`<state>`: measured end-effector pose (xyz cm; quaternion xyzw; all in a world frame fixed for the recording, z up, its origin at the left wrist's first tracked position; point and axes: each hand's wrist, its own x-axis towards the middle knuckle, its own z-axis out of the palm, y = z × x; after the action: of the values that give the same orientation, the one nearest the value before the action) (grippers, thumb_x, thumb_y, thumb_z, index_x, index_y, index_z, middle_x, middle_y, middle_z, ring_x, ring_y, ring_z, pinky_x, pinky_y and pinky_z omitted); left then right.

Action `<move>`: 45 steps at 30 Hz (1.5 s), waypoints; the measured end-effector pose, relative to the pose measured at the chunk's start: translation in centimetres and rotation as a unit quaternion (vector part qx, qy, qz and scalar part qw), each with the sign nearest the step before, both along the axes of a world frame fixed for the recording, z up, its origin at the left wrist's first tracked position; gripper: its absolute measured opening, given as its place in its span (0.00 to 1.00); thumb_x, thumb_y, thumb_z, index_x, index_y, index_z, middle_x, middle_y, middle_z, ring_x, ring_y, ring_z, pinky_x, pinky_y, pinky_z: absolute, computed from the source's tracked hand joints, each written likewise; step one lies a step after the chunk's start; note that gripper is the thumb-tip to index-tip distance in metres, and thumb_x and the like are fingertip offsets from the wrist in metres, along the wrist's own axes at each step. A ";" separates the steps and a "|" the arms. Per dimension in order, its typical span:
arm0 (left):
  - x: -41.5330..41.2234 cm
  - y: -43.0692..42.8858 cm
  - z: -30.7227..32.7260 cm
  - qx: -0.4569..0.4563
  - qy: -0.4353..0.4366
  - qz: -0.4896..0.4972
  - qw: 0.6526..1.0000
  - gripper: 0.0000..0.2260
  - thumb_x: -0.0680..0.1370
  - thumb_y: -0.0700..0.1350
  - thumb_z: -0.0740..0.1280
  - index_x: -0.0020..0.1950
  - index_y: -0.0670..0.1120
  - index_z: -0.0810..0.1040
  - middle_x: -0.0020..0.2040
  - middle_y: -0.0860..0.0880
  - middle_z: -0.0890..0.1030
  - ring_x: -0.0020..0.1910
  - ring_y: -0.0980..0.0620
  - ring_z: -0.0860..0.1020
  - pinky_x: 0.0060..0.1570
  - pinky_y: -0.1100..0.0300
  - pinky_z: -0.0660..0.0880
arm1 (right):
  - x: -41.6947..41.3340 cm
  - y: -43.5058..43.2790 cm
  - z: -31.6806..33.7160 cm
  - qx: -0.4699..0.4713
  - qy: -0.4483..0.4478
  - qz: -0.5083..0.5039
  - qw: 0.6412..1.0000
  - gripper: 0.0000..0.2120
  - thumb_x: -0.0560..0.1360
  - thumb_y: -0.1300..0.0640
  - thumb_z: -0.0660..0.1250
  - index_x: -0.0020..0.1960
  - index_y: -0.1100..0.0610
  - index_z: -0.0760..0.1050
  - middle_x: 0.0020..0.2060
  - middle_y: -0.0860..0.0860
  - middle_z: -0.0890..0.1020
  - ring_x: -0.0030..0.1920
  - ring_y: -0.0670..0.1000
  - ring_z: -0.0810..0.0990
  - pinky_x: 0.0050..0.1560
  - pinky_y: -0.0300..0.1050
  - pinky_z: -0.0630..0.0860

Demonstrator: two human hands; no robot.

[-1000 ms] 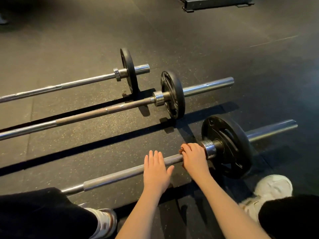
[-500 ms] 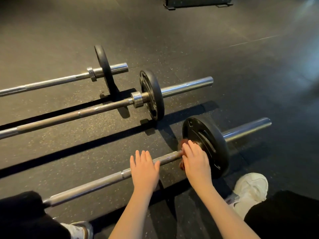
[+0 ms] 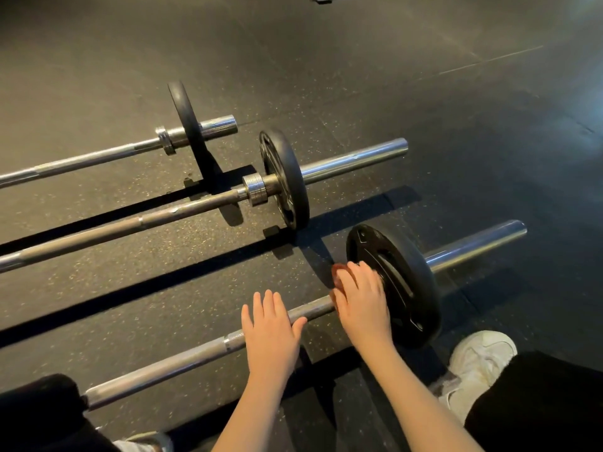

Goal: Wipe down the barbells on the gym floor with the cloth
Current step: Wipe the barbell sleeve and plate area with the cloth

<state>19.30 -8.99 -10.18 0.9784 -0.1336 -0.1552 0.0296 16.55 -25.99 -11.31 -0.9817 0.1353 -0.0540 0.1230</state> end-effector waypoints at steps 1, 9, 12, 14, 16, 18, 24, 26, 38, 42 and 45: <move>-0.1 0.0 0.0 -0.001 -0.001 0.001 1.000 0.32 0.81 0.62 0.47 0.78 0.43 0.51 0.79 0.46 0.54 0.78 0.44 0.47 0.75 0.45 0.46 | -1.8 0.5 -0.8 -0.007 -0.012 -0.014 1.000 0.24 0.75 0.54 0.67 0.70 0.55 0.69 0.69 0.56 0.71 0.73 0.58 0.65 0.67 0.56 0.67; 0.6 0.2 0.0 0.003 -0.005 0.002 1.000 0.32 0.82 0.62 0.46 0.79 0.43 0.50 0.79 0.45 0.52 0.78 0.44 0.47 0.75 0.45 0.46 | 2.0 -1.0 0.7 0.000 0.002 0.025 1.000 0.15 0.78 0.50 0.62 0.63 0.52 0.74 0.60 0.51 0.77 0.63 0.53 0.73 0.61 0.49 0.73; 0.8 0.2 0.1 0.002 -0.002 0.003 1.000 0.31 0.82 0.62 0.46 0.79 0.44 0.50 0.79 0.45 0.53 0.78 0.44 0.47 0.75 0.45 0.47 | 6.4 -1.7 2.3 -0.004 0.130 0.034 0.991 0.16 0.82 0.46 0.55 0.63 0.51 0.74 0.55 0.50 0.79 0.55 0.51 0.77 0.52 0.45 0.73; 0.9 0.0 0.1 0.004 0.004 0.004 1.000 0.31 0.82 0.62 0.46 0.78 0.44 0.50 0.79 0.46 0.53 0.78 0.44 0.47 0.75 0.45 0.47 | 7.3 -1.5 2.4 -0.017 0.167 0.030 0.985 0.17 0.82 0.46 0.53 0.64 0.52 0.74 0.55 0.51 0.80 0.55 0.51 0.78 0.53 0.45 0.74; 0.9 -0.1 0.0 0.006 0.012 0.006 1.000 0.32 0.81 0.62 0.46 0.79 0.44 0.50 0.79 0.46 0.53 0.78 0.44 0.47 0.75 0.45 0.47 | 5.5 -1.1 1.8 -0.007 0.092 0.027 0.995 0.15 0.82 0.48 0.56 0.63 0.51 0.75 0.56 0.49 0.80 0.57 0.50 0.77 0.60 0.46 0.73; 0.7 -0.1 -0.1 0.009 0.012 0.010 1.000 0.32 0.81 0.63 0.47 0.79 0.44 0.50 0.79 0.46 0.53 0.78 0.44 0.47 0.75 0.45 0.47 | 2.3 -0.5 0.8 0.008 0.021 0.016 1.000 0.14 0.80 0.51 0.62 0.64 0.51 0.74 0.62 0.50 0.76 0.66 0.53 0.73 0.67 0.51 0.71; 0.3 -0.1 -0.4 0.009 0.022 0.017 1.000 0.31 0.81 0.62 0.48 0.78 0.44 0.52 0.79 0.46 0.55 0.78 0.44 0.49 0.75 0.45 0.47 | -1.5 0.9 -0.3 0.012 0.024 -0.030 0.999 0.27 0.71 0.58 0.74 0.67 0.55 0.70 0.70 0.59 0.69 0.73 0.63 0.65 0.59 0.61 0.76; 0.4 -0.1 -0.3 0.004 0.034 0.019 0.999 0.31 0.81 0.62 0.48 0.78 0.44 0.52 0.78 0.46 0.55 0.78 0.44 0.49 0.75 0.45 0.47 | -1.7 1.1 0.5 0.027 0.036 -0.037 0.998 0.27 0.72 0.59 0.73 0.69 0.55 0.70 0.72 0.58 0.67 0.75 0.61 0.61 0.64 0.59 0.74; -0.3 -1.4 0.5 -0.066 0.055 0.021 0.996 0.22 0.82 0.58 0.51 0.71 0.46 0.65 0.71 0.48 0.67 0.74 0.46 0.60 0.73 0.47 0.55 | -7.1 -1.2 7.3 0.176 -0.042 -0.069 0.981 0.18 0.81 0.56 0.61 0.71 0.51 0.69 0.69 0.47 0.71 0.68 0.47 0.70 0.69 0.40 0.65; -0.9 -5.6 3.5 -0.190 0.044 0.020 0.981 0.19 0.82 0.54 0.55 0.69 0.45 0.68 0.69 0.47 0.71 0.69 0.47 0.67 0.69 0.49 0.62 | -8.7 -2.8 10.7 0.177 -0.116 -0.080 0.974 0.16 0.79 0.57 0.65 0.67 0.51 0.73 0.64 0.47 0.75 0.64 0.44 0.73 0.66 0.37 0.68; -1.1 -8.4 6.3 -0.288 0.055 0.017 0.956 0.22 0.82 0.51 0.57 0.75 0.45 0.63 0.73 0.47 0.67 0.72 0.48 0.65 0.72 0.50 0.61 | -9.7 -5.1 12.7 0.187 -0.148 -0.113 0.965 0.15 0.79 0.58 0.66 0.65 0.52 0.74 0.62 0.47 0.77 0.62 0.45 0.75 0.64 0.37 0.69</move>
<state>18.17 -17.42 -3.91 0.9205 -0.1541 -0.1631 0.3197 6.88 -31.06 1.36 -0.9007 0.2331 -0.1854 0.3164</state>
